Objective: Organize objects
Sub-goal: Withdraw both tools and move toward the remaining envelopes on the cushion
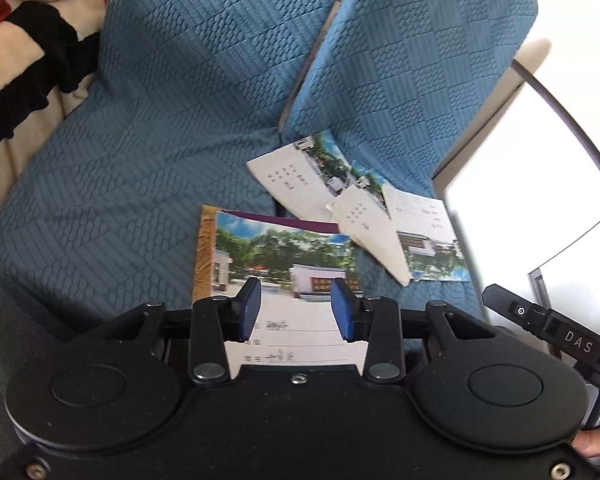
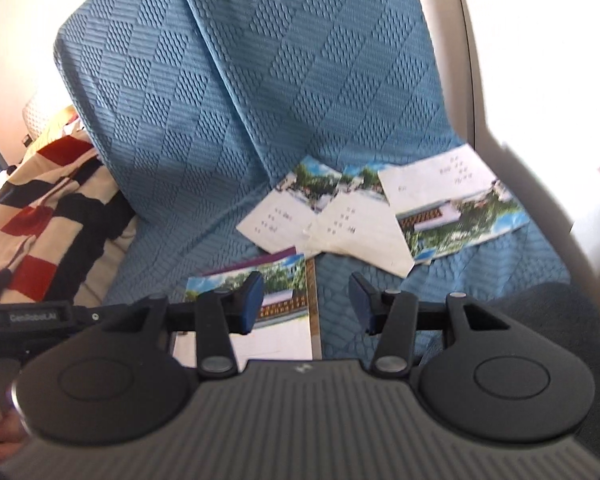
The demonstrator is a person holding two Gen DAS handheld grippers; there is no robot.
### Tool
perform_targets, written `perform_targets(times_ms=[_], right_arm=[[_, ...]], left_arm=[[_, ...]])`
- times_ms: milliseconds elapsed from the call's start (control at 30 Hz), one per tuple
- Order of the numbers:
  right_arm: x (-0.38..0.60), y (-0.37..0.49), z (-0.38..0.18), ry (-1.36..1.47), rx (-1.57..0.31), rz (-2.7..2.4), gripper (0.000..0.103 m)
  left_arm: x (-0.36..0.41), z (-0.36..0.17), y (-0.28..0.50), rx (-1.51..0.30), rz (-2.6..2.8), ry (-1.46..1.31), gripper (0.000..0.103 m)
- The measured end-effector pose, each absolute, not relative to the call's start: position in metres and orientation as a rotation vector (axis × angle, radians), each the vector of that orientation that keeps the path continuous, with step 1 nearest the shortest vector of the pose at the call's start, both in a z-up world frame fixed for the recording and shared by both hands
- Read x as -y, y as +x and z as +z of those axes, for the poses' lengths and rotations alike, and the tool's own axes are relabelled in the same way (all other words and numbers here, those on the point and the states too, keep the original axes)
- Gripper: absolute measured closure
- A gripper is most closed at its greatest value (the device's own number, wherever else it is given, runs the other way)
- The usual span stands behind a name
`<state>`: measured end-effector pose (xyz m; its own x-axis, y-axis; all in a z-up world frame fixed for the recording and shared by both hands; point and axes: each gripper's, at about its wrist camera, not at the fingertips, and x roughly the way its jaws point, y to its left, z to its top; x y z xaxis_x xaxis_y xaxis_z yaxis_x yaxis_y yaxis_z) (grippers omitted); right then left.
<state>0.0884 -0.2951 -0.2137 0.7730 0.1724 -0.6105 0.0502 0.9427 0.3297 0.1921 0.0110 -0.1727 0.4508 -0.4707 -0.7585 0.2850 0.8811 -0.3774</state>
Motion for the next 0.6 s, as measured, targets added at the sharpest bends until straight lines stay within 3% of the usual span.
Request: perform_targets(times_ms=[600], right_arm=[[0.326, 0.046, -0.198, 0.307, -0.626, -0.039, 0.053]], left_arm=[[0.061, -0.147, 0.153, -0.968, -0.605, -0.125, 0.067]])
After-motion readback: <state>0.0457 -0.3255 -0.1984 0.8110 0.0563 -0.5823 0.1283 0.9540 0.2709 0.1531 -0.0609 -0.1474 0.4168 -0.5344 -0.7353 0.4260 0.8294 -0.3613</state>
